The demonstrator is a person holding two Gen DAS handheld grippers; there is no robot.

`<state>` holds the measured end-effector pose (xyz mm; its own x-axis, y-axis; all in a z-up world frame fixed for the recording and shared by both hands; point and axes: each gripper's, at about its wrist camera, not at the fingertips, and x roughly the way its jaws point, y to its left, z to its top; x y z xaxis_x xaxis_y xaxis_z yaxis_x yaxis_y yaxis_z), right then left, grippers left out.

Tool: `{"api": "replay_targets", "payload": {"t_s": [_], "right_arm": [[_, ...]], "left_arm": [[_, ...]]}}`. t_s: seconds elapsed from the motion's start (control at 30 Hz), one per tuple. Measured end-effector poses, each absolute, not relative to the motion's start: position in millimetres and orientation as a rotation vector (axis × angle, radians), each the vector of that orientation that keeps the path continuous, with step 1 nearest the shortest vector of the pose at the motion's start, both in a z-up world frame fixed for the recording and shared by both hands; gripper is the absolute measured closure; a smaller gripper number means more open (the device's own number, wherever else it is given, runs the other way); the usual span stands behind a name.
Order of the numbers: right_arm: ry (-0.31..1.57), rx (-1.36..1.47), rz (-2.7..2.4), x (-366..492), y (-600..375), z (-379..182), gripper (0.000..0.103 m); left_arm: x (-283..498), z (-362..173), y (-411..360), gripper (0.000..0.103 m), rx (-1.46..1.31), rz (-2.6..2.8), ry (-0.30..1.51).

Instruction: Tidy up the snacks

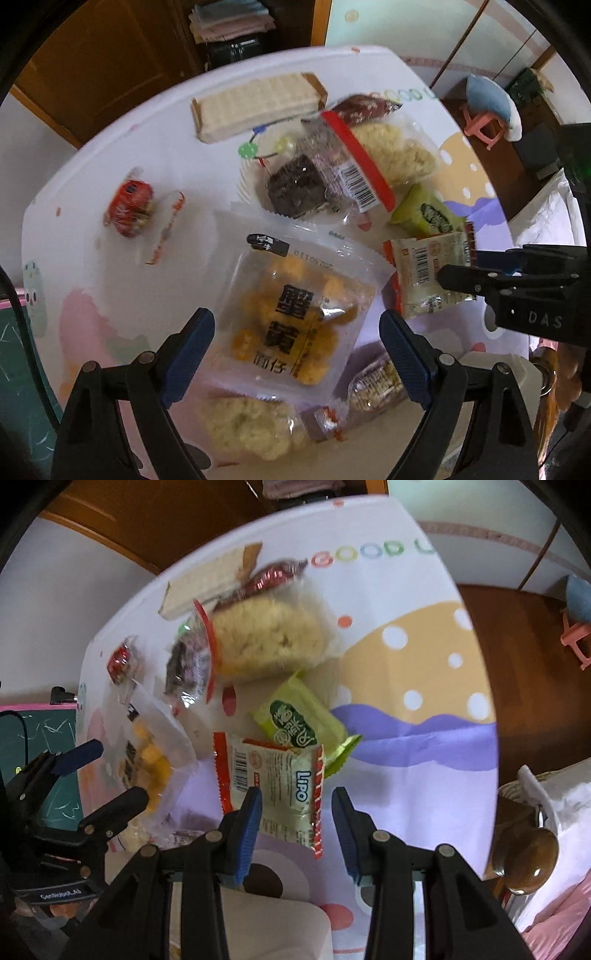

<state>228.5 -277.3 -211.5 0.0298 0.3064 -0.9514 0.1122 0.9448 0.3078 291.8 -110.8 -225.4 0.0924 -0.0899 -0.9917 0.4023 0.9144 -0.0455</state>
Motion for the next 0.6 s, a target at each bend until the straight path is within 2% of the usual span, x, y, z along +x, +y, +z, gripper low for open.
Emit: {"api": "replay_targets", "payload": {"t_s": [0.3, 0.43, 0.53, 0.6], "right_arm": [[1.562, 0.294, 0.227, 234.9, -257.7, -216.6, 0.062], [1.561, 0.282, 0.272, 235.2, -248.3, -217.8, 0.073], [1.536, 0.264, 0.285, 235.1, -236.9, -212.8, 0.084], [1.514, 0.251, 0.292, 233.2, -232.5, -205.5, 0.089]], "left_arm": [[301.1, -243.1, -115.3, 0.009, 0.302, -0.359, 1.456], [300.6, -259.5, -114.9, 0.010, 0.333, -0.332, 1.496], [300.5, -265.2, -112.2, 0.015, 0.321, -0.320, 1.506], [299.4, -261.9, -109.5, 0.022, 0.313, -0.317, 1.493]]}}
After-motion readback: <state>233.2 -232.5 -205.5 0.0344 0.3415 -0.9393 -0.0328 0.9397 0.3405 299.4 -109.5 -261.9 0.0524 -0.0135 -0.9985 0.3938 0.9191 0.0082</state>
